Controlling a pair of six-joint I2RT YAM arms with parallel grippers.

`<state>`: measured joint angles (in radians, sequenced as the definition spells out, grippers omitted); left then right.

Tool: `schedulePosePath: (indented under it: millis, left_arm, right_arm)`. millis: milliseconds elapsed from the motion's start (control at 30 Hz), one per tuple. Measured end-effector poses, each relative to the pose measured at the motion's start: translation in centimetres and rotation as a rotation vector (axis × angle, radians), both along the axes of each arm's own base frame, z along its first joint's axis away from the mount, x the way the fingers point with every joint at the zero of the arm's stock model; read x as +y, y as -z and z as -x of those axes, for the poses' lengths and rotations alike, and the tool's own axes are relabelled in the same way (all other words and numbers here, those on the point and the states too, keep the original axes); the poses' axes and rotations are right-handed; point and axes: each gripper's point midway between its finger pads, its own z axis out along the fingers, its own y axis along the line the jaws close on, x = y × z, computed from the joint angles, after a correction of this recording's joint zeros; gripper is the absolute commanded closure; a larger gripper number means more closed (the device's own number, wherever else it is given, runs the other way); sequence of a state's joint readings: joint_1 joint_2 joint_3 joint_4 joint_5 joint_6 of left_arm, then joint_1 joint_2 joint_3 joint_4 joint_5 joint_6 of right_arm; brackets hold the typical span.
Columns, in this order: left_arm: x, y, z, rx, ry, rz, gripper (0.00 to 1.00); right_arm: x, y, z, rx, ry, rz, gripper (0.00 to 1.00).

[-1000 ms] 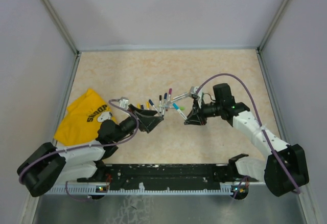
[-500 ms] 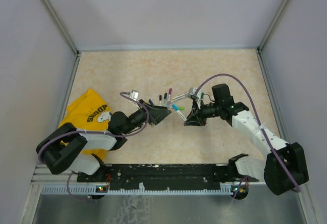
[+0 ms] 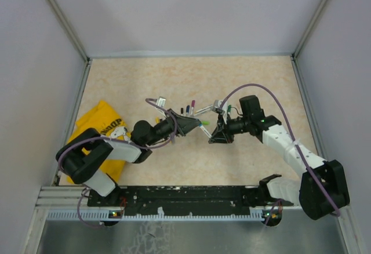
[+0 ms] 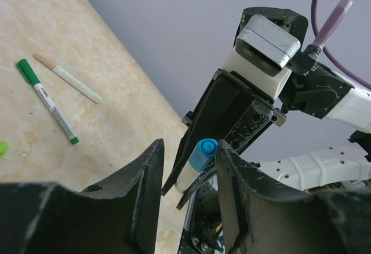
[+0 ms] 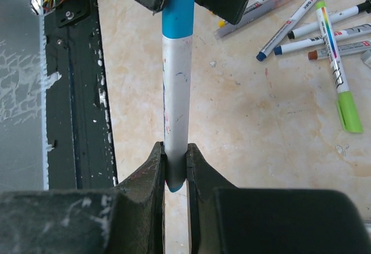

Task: Open the pen caps
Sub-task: Open the pen cap from the pen.

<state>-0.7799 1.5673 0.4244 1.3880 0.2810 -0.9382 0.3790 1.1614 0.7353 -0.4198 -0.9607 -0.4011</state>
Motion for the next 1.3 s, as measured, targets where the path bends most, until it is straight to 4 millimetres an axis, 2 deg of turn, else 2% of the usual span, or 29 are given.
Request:
schedulePosePath:
  millis: [100, 233, 300, 333, 400, 467, 533, 600, 767, 833, 900, 967, 1100, 1300]
  left_arm:
    - [-0.4, -0.2, 0.1, 0.001, 0.016, 0.008, 0.72]
    - [-0.7, -0.3, 0.2, -0.009, 0.032, 0.013, 0.98]
    - [-0.8, 0.0, 0.3, -0.008, 0.037, 0.008, 1.0]
    - [-0.8, 0.0, 0.3, -0.007, 0.039, 0.007, 1.0]
    - [-0.9, 0.1, 0.2, -0.007, 0.043, 0.006, 1.0]
    - [-1.0, 0.2, 0.2, -0.005, 0.043, 0.006, 1.0]
    - [-1.0, 0.5, 0.2, 0.006, 0.045, 0.004, 1.0]
    - [-1.1, 0.6, 0.2, 0.015, 0.048, 0.003, 1.0]
    - [-1.4, 0.8, 0.6, 0.022, 0.061, 0.006, 1.0]
    - [-1.5, 0.9, 0.7, 0.025, 0.066, 0.006, 1.0]
    - [-1.6, 1.0, 0.7, 0.028, 0.069, 0.005, 1.0]
    - [-1.7, 1.1, 0.7, 0.032, 0.073, 0.007, 1.0]
    - [-1.6, 0.5, 0.8, 0.01, 0.078, 0.02, 1.0]
    - [-0.6, -0.4, -1.0, -0.009, 0.09, 0.028, 1.0]
  right_arm:
    - [0.0, 0.2, 0.0, 0.006, 0.001, 0.005, 1.0]
    - [0.0, 0.5, 0.1, 0.019, 0.0, 0.013, 1.0]
    - [-0.1, 0.6, 0.2, 0.028, 0.003, 0.021, 1.0]
    - [-0.1, 0.7, 0.1, 0.031, 0.006, 0.026, 0.95]
    - [-0.1, 0.8, 0.1, 0.038, 0.008, 0.028, 0.71]
    - [0.0, 0.6, 0.3, 0.05, 0.004, 0.02, 0.54]
    - [0.3, 0.2, 0.5, 0.06, -0.007, -0.004, 0.47]
    - [0.6, -0.3, 0.7, 0.066, -0.02, -0.03, 0.45]
    - [1.1, -1.1, 0.7, 0.073, -0.031, -0.071, 0.48]
    - [1.2, -1.3, 0.5, 0.073, -0.028, -0.079, 0.56]
    - [1.3, -1.5, 0.3, 0.07, -0.022, -0.087, 0.72]
    - [1.4, -1.7, 0.2, 0.068, -0.017, -0.091, 1.0]
    - [1.2, -1.4, -0.4, 0.083, 0.029, -0.072, 1.0]
    - [1.6, -2.2, -1.9, 0.023, 0.052, -0.09, 1.0]
